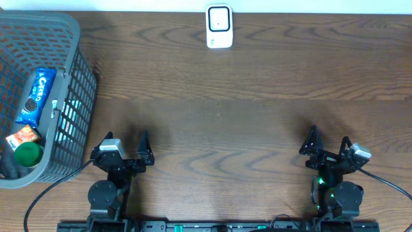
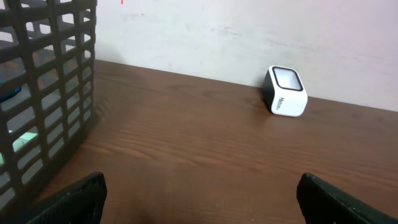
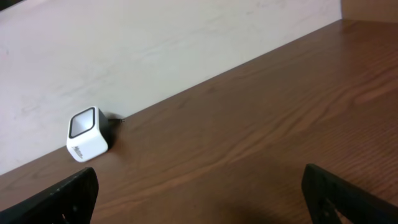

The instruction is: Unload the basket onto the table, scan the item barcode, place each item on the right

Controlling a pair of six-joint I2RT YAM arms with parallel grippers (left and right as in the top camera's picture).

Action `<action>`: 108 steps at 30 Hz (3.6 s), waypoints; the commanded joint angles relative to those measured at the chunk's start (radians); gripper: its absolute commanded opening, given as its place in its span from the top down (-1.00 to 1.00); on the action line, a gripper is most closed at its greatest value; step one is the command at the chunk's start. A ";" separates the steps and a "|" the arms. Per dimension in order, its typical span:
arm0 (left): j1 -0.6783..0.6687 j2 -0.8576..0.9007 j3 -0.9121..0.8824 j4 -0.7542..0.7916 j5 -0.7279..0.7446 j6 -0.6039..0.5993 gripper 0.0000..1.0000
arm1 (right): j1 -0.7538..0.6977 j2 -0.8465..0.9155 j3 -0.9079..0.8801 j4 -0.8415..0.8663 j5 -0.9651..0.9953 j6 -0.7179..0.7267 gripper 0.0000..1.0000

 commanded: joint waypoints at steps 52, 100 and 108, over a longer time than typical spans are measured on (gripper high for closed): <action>-0.001 0.110 0.251 -0.212 0.206 0.002 -0.96 | 0.012 0.003 -0.003 -0.001 0.012 -0.010 -0.99; 0.488 1.324 1.783 -1.280 -0.389 -0.404 -0.96 | 0.012 0.003 -0.003 -0.001 0.012 -0.010 -0.98; 0.807 1.430 1.736 -1.273 -0.228 -0.470 -0.96 | 0.012 0.003 -0.003 -0.001 0.012 -0.010 -0.98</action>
